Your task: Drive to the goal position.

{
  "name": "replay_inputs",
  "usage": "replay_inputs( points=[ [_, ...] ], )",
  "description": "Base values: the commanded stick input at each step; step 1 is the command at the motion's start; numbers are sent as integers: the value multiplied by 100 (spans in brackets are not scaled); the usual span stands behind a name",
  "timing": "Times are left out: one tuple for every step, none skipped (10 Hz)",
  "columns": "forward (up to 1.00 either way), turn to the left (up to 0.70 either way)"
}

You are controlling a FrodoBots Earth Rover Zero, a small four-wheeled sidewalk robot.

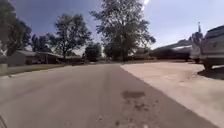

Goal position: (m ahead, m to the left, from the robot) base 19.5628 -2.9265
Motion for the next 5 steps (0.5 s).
replay_inputs(
  points=[
    [70, 0],
    [70, 0],
    [70, 0],
    [70, 0],
    [70, 0]
  ],
)
